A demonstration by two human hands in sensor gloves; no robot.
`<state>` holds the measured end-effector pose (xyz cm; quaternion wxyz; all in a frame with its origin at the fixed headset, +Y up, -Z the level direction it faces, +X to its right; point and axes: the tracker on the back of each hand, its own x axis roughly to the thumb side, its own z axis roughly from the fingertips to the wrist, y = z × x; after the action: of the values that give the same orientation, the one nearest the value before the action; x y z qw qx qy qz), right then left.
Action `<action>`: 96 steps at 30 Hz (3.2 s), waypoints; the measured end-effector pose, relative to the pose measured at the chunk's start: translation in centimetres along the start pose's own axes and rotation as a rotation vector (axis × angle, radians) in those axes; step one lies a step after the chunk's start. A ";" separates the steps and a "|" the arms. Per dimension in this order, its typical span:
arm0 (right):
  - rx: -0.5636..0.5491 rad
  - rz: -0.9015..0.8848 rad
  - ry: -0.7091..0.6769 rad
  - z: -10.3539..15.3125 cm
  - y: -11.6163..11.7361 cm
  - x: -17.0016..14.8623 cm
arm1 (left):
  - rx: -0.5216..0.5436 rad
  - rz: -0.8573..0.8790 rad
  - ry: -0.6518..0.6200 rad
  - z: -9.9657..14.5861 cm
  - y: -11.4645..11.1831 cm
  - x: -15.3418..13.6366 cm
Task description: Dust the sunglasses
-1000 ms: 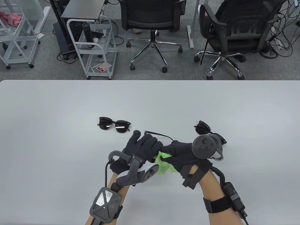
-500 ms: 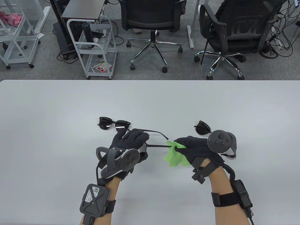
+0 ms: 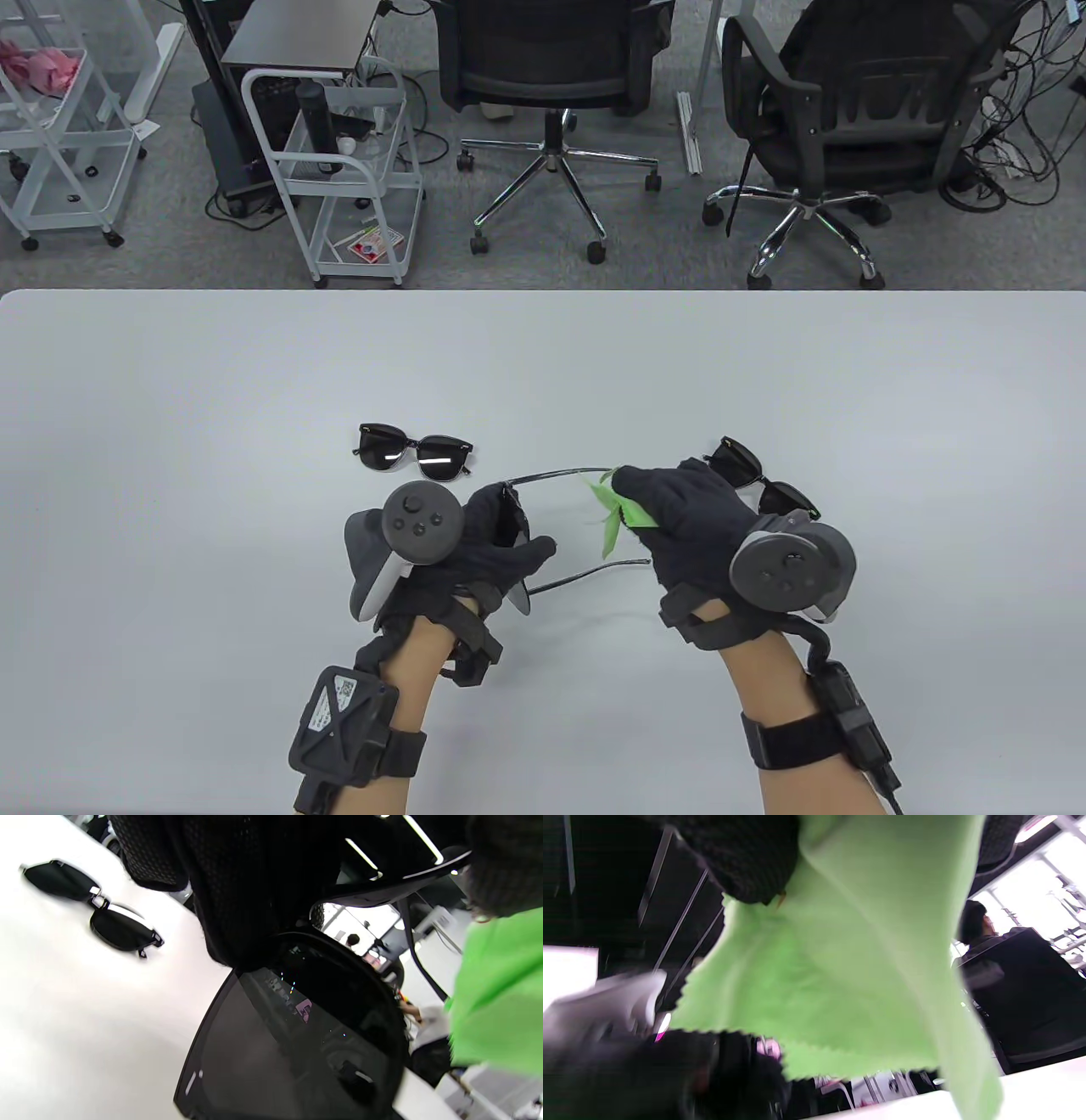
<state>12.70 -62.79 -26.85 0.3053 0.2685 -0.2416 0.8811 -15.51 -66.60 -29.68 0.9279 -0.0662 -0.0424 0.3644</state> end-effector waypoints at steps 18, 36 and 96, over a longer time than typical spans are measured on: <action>0.562 0.095 -0.195 0.0 7.2 3.8 | -0.049 0.410 0.103 -0.5 1.0 -3.3; 0.615 0.337 -0.250 0.1 7.9 4.7 | -0.015 0.342 0.002 0.0 1.4 -1.2; 0.455 0.642 -0.152 0.1 7.1 1.7 | -0.273 0.437 0.099 -1.6 -1.4 -3.4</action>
<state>6.84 -67.08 -27.55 -0.0713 0.3045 -0.1340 0.9403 -16.81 -70.09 -31.15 0.8106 -0.2162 -0.0302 0.5434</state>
